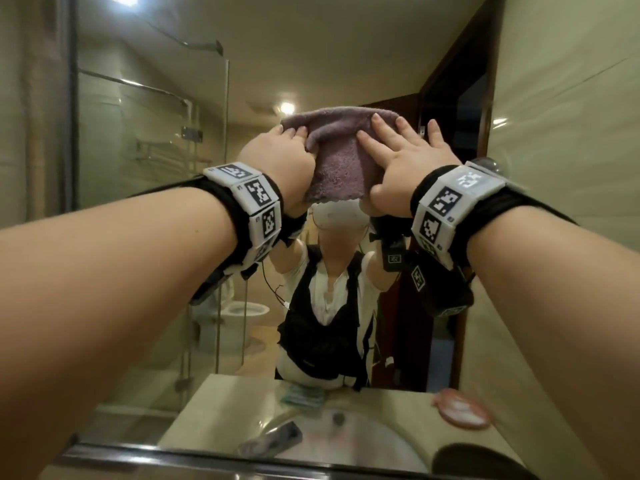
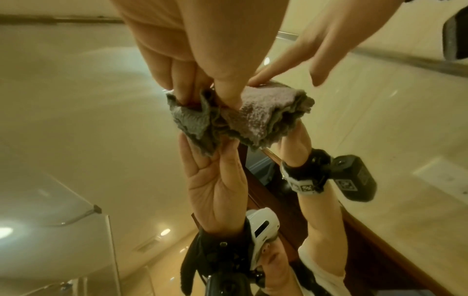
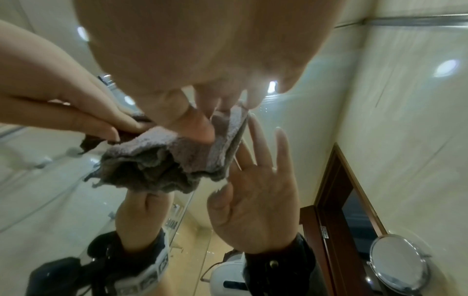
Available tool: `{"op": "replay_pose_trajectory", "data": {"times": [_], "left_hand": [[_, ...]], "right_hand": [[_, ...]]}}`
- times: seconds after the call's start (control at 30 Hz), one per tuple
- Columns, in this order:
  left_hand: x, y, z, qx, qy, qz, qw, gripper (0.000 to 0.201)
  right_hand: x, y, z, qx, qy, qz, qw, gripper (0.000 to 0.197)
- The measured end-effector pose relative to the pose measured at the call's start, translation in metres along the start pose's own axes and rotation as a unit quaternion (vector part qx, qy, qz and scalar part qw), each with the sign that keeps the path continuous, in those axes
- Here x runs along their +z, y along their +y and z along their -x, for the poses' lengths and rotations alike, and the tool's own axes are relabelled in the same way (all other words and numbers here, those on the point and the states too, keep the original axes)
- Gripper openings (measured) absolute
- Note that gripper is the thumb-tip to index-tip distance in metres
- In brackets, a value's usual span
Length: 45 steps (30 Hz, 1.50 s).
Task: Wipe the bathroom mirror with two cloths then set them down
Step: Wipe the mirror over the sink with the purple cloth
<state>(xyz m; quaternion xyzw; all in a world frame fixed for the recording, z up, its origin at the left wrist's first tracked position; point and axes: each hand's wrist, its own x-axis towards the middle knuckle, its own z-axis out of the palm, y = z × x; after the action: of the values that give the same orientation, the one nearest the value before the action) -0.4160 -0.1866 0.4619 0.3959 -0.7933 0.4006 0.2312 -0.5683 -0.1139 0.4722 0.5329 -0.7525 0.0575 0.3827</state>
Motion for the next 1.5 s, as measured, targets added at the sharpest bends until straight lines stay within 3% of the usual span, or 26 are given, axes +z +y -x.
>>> {"op": "replay_pose_trajectory", "data": {"times": [0.17, 0.33, 0.47, 0.6, 0.7, 1.03, 1.17, 1.3, 1.5], "left_hand": [[-0.002, -0.011, 0.002, 0.032, 0.079, 0.052, 0.995, 0.046], [-0.003, -0.017, 0.003, 0.038, 0.085, 0.089, 0.992, 0.046], [-0.002, -0.018, 0.01, 0.017, 0.104, 0.168, 0.98, 0.048], [-0.011, -0.026, 0.015, -0.001, 0.109, 0.204, 0.973, 0.055], [-0.027, -0.031, 0.022, 0.001, 0.097, 0.203, 0.974, 0.041], [-0.084, -0.037, 0.076, -0.018, 0.03, 0.215, 0.976, 0.045], [-0.093, -0.034, 0.11, -0.029, 0.017, 0.272, 0.962, 0.039], [-0.1, -0.031, 0.139, -0.035, 0.011, 0.333, 0.942, 0.03], [-0.105, -0.03, 0.182, -0.04, 0.004, 0.463, 0.886, 0.03]], "right_hand": [[0.008, -0.008, -0.001, -0.016, 0.16, 0.002, 0.987, 0.053], [0.014, -0.018, -0.006, 0.014, 0.246, 0.013, 0.969, 0.038], [0.013, -0.019, -0.007, 0.023, 0.239, -0.004, 0.971, 0.037], [-0.003, -0.018, 0.002, 0.045, 0.217, -0.09, 0.971, 0.041], [-0.02, -0.017, 0.012, 0.054, 0.192, -0.144, 0.969, 0.037], [-0.078, -0.016, 0.064, 0.047, 0.11, -0.158, 0.98, 0.034], [-0.096, -0.025, 0.095, 0.044, 0.062, -0.162, 0.984, 0.035], [-0.1, -0.033, 0.129, 0.046, 0.048, -0.235, 0.97, 0.029], [-0.105, -0.04, 0.174, 0.044, 0.024, -0.33, 0.943, 0.024]]}}
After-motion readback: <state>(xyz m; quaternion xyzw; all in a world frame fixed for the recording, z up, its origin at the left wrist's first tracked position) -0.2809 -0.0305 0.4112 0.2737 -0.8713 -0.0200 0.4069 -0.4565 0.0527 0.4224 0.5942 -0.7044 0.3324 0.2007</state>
